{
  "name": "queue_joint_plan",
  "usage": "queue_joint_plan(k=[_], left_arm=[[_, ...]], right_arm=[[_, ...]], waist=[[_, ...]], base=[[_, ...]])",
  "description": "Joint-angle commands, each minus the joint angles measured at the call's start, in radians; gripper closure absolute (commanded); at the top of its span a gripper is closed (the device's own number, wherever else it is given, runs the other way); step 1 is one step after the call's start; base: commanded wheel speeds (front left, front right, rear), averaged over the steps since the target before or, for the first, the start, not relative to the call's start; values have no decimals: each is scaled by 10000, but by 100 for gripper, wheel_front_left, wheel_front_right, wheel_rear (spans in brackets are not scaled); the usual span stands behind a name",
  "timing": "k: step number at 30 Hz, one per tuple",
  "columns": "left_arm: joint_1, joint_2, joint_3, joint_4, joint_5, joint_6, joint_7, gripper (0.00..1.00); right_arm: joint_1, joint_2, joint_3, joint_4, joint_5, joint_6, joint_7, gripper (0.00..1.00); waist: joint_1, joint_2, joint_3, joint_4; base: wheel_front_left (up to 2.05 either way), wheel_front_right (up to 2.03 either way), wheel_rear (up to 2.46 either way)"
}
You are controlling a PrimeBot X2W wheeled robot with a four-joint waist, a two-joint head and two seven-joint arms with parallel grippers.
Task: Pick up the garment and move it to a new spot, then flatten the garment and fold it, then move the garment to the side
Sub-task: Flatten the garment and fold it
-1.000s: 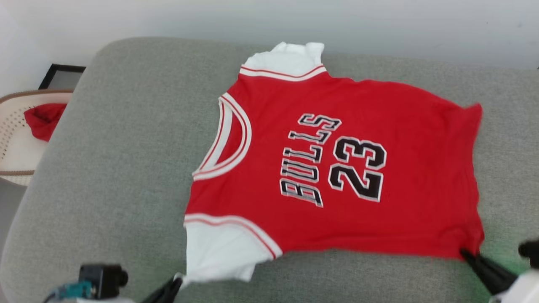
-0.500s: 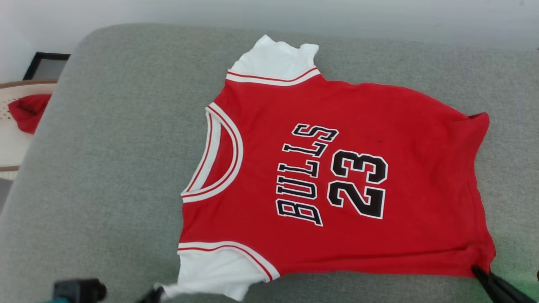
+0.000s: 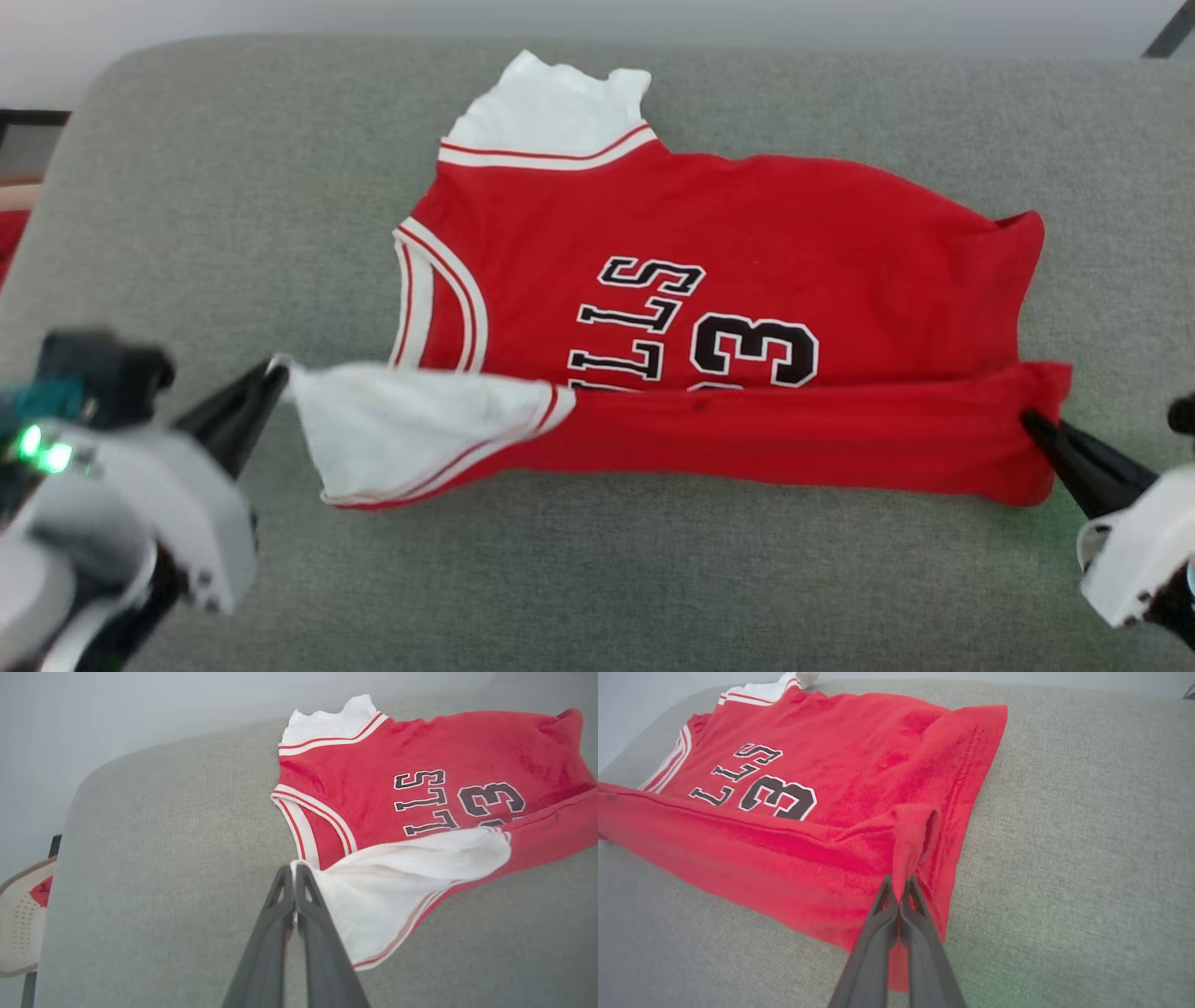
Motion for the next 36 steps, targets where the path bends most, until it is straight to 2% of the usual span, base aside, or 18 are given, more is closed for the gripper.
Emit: queue_joint_plan(k=[1, 4, 8, 15, 16, 17, 18, 19, 20, 21, 22, 27, 36], left_arm=[[-630, -396, -73, 486, 347, -436, 435, 100], [-1620, -1210, -271, 1701, 649, -1282, 1206, 100], [-2492, -2284, -532, 3370, 616, -2161, 1917, 100], [-3063, -3341, -848, 5362, 403, -3121, 2479, 100], [-3115, -3423, -855, 5516, 390, -3197, 2482, 100], [-3153, -3476, -841, 5640, 363, -3250, 2468, 87], [-3183, -3491, -842, 5750, 376, -3293, 2465, 67], [-3223, -3518, -831, 5825, 400, -3339, 2430, 58], [-3242, -3560, -793, 5879, 370, -3363, 2373, 52], [-3244, -3598, -757, 5917, 310, -3365, 2330, 31], [-3253, -3585, -754, 5936, 360, -3371, 2285, 0], [-3057, -3512, -609, 5740, 365, -3365, 1838, 0], [-2159, -3157, -206, 4633, 13, -2911, 814, 0]], right_arm=[[-362, 135, 34, 190, -208, -10, 266, 100], [-949, 396, 95, 555, -540, -10, 755, 100], [-1560, 761, 122, 970, -833, -10, 1290, 100], [-2034, 1240, 24, 1349, -862, -10, 1975, 100], [-2073, 1216, 32, 1329, -926, -10, 2070, 85], [-2116, 1212, 15, 1309, -943, -10, 2135, 71], [-2136, 1220, -13, 1291, -939, -10, 2203, 53], [-2137, 1223, -55, 1272, -930, -10, 2271, 5], [-2142, 1211, -123, 1250, -952, -10, 2330, 0], [-2144, 1213, -185, 1214, -969, -10, 2340, 0], [-2127, 1226, -229, 1178, -973, -10, 2380, 0], [-1934, 1231, -372, 928, -995, -10, 2349, 0], [-1354, 1247, -448, 139, -1239, -10, 1490, 0]], waist=[[0, 0, 185, -122], [0, 0, 339, -169], [0, 0, 551, -274], [0, 0, 732, -360], [0, 0, 733, -352], [0, 0, 725, -338], [0, 0, 707, -328], [0, 0, 682, -309], [0, 0, 645, -279], [0, 0, 597, -249], [0, 0, 539, -222], [0, 0, 176, -101], [0, 0, -612, 90]], base=[[0, 0, 0], [0, 0, 0], [0, 0, 0], [0, 0, 0], [0, 0, 0], [0, 0, 0], [0, 0, 0], [0, 0, 0], [0, 0, 0], [0, 0, 0], [0, 0, 0], [0, 0, 0], [0, 0, 0]])
